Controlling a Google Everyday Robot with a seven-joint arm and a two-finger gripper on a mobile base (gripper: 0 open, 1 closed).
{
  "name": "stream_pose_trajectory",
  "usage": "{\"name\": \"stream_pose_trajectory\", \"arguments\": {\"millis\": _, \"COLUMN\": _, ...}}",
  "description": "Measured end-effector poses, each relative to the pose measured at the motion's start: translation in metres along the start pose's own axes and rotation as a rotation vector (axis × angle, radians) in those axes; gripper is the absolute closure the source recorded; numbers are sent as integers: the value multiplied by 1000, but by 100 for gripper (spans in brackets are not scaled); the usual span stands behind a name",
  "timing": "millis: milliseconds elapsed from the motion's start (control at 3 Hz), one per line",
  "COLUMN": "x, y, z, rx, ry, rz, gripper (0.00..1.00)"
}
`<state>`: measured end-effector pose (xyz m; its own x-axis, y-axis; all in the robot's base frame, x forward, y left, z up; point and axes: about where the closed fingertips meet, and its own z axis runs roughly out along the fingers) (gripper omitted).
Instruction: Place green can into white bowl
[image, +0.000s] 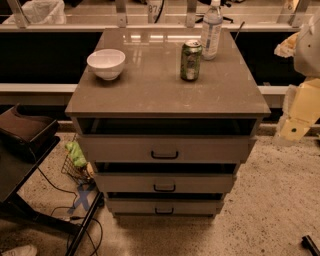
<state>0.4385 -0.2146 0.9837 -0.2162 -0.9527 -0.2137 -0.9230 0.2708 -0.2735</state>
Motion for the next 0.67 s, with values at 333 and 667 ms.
{"name": "stream_pose_trajectory", "arguments": {"millis": 333, "x": 0, "y": 0, "z": 0, "rx": 0, "ry": 0, "rz": 0, "gripper": 0}}
{"name": "stream_pose_trajectory", "arguments": {"millis": 667, "x": -2, "y": -8, "z": 0, "rx": 60, "ry": -30, "rz": 29, "gripper": 0}}
